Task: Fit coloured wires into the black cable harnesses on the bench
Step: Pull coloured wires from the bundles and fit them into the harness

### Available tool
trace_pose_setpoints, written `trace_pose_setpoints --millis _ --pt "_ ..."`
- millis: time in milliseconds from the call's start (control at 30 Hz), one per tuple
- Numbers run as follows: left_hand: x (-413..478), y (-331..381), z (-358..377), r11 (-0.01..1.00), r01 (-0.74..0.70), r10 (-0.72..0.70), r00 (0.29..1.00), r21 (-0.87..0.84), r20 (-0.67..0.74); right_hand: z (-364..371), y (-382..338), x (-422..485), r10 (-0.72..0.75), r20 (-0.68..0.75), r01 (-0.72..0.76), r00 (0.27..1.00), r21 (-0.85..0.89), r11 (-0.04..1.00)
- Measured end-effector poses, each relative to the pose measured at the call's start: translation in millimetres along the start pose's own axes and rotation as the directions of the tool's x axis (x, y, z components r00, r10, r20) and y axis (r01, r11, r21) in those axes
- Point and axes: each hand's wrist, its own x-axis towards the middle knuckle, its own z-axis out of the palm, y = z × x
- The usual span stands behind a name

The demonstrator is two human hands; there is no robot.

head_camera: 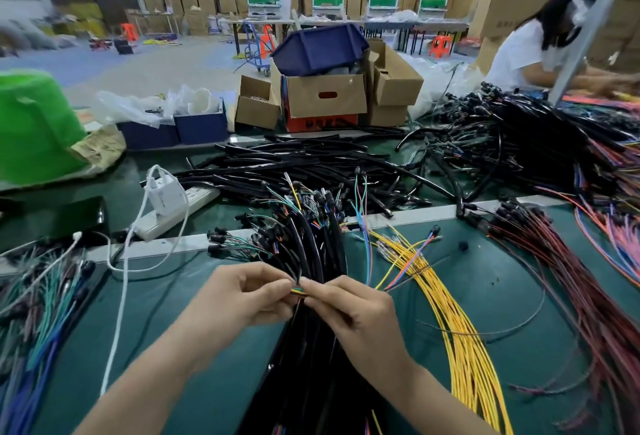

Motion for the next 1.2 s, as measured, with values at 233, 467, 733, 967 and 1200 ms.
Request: trace_pose_setpoints --millis 233,467,733,967,1200 --pt "3 -13 17 0.759 0.1 -0.105 0.994 -0.644 0.032 -10 -2 -2 0.201 -0.105 -0.179 0.974 0.188 0.966" --pt "8 -15 24 0.607 0.223 -0.165 0.974 -0.763 0.153 -16 -2 -2 0.208 -0.106 -0.183 0.972 0.207 0.961" --pt "15 -18 31 0.574 0.265 -0.201 0.963 -0.774 0.18 -19 3 -4 0.131 -0.111 -0.113 0.985 0.149 0.982" --pt "36 -8 7 0.883 0.351 -0.269 0.923 -0.311 0.276 -18 18 -7 0.015 0.001 -0.015 1.0 -0.048 0.999" --pt "137 78 -54 0.92 0.051 -0.122 0.98 0.389 0.16 -4 33 -14 0.011 0.068 -0.005 0.998 -0.091 0.996"
